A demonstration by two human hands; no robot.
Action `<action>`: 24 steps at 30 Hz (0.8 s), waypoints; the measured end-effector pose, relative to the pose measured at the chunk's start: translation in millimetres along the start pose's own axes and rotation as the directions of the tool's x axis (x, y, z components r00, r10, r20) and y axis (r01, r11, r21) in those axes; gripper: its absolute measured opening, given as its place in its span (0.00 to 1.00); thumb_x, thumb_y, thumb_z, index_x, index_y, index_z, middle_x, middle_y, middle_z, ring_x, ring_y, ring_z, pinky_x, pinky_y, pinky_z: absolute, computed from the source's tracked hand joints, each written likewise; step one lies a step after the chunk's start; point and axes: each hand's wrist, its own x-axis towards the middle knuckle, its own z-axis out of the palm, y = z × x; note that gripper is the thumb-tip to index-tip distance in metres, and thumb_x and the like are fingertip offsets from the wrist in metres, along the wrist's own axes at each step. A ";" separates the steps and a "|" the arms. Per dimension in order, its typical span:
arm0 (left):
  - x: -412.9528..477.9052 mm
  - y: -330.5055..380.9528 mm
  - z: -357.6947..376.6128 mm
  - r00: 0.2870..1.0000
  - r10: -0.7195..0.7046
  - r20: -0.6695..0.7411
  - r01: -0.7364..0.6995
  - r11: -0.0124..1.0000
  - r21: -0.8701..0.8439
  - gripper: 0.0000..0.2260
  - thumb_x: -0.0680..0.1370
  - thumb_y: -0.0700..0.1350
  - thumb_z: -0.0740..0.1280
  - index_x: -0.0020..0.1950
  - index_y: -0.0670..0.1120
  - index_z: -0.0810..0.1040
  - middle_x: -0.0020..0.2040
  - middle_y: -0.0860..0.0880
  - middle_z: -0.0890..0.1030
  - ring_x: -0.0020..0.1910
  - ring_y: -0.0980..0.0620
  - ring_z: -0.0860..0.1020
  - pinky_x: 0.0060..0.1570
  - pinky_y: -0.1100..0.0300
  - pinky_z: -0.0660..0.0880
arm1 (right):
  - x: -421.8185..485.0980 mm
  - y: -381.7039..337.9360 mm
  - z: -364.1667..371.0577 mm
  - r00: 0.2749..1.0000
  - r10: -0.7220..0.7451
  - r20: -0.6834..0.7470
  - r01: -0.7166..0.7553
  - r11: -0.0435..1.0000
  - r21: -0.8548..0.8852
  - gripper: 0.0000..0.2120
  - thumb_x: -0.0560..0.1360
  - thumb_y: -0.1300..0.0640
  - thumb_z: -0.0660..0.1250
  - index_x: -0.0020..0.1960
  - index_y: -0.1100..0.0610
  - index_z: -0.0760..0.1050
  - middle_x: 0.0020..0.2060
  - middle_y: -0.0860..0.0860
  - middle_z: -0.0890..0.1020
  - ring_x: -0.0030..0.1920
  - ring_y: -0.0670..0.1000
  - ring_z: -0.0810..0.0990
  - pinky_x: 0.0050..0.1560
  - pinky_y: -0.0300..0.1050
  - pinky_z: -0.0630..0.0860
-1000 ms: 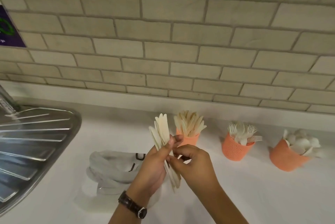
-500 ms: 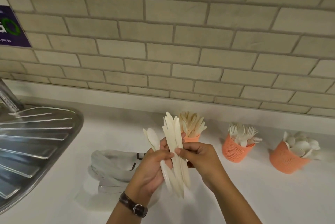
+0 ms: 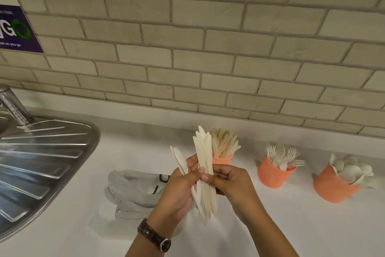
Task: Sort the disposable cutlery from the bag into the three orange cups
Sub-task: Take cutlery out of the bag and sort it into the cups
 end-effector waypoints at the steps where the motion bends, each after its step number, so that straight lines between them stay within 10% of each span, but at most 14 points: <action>1: -0.1 -0.6 1.4 1.000 0.006 -0.018 -0.006 1.000 0.005 0.18 0.76 0.33 0.62 0.67 0.38 0.71 0.60 0.39 0.79 0.60 0.40 0.77 0.63 0.44 0.72 | 0.7 0.6 -0.7 1.000 0.015 0.002 -0.015 1.000 0.019 0.10 0.70 0.67 0.71 0.47 0.55 0.83 0.41 0.52 0.87 0.41 0.50 0.86 0.39 0.38 0.79; 20: -3.3 10.5 3.2 0.969 0.145 -0.200 -0.151 0.989 -0.013 0.12 0.81 0.37 0.57 0.58 0.46 0.77 0.47 0.49 0.85 0.44 0.53 0.83 0.46 0.59 0.80 | 10.1 12.3 -19.0 0.994 0.073 0.080 -0.103 0.864 0.493 0.13 0.64 0.59 0.72 0.48 0.59 0.84 0.40 0.56 0.84 0.39 0.52 0.83 0.42 0.44 0.81; 24: -6.9 18.1 -0.3 0.965 0.182 -0.187 -0.180 0.983 0.028 0.13 0.81 0.38 0.56 0.59 0.49 0.76 0.40 0.51 0.83 0.30 0.56 0.74 0.33 0.64 0.74 | 9.1 9.5 -29.9 0.955 -0.250 -0.161 0.258 0.966 0.029 0.10 0.72 0.64 0.68 0.47 0.53 0.84 0.39 0.48 0.86 0.41 0.46 0.83 0.45 0.36 0.77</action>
